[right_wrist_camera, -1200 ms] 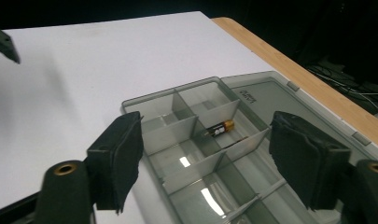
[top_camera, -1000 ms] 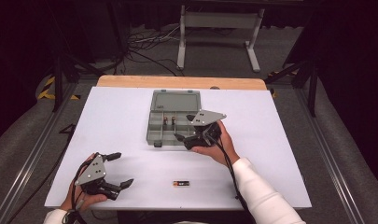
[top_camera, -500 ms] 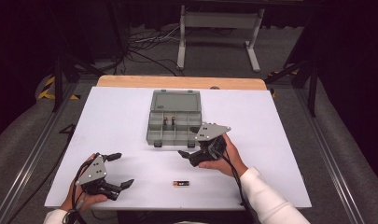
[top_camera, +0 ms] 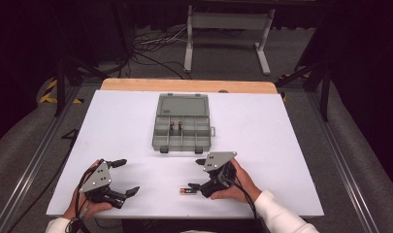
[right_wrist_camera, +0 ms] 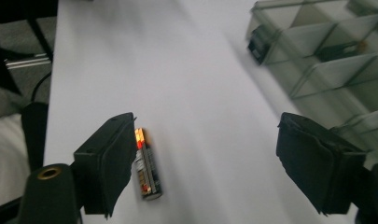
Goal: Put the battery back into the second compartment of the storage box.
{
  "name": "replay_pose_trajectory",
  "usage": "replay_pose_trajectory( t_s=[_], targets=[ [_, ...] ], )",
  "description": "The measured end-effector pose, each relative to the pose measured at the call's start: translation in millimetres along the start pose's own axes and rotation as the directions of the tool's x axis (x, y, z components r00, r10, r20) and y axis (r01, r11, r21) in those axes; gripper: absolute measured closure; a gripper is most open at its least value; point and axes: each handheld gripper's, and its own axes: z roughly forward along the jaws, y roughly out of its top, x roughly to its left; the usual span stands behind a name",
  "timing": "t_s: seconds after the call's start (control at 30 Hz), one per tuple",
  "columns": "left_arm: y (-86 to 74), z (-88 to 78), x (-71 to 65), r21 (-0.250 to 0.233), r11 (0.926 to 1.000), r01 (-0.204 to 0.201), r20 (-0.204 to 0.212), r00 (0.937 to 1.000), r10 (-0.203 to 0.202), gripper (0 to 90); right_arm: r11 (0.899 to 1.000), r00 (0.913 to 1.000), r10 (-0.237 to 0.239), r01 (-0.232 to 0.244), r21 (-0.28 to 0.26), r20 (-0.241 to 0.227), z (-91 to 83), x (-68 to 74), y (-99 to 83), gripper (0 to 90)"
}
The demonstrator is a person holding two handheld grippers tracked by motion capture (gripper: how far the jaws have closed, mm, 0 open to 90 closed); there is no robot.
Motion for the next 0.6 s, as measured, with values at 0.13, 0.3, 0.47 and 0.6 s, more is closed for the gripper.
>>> replay_pose_trajectory(
  t_s=[0.13,0.3,0.47,0.6],
  targets=[
    [0.0,0.2,-0.3,0.001,1.0,-0.003,0.004,1.0,0.003,4.2,0.999,0.9988,-0.017,0.019,0.045,-0.046,8.5,7.7,-6.6,28.8],
    [-0.3,-0.6,1.0,0.002,1.0,0.003,0.005,1.0,-0.003,4.1,0.995,0.9967,-0.018,0.026,0.097,-0.079,22.1,10.4,-12.3,35.7],
    [-0.8,-1.0,1.4,0.001,1.0,0.006,0.005,1.0,-0.006,4.2,0.991,0.9961,-0.017,0.028,0.129,-0.086,27.2,9.3,-16.0,46.4],
    [-0.9,-1.1,1.3,0.002,1.0,0.007,0.005,1.0,-0.007,4.1,0.991,0.9942,-0.02,0.034,0.129,-0.106,27.2,9.4,-15.3,58.7]
  ],
)
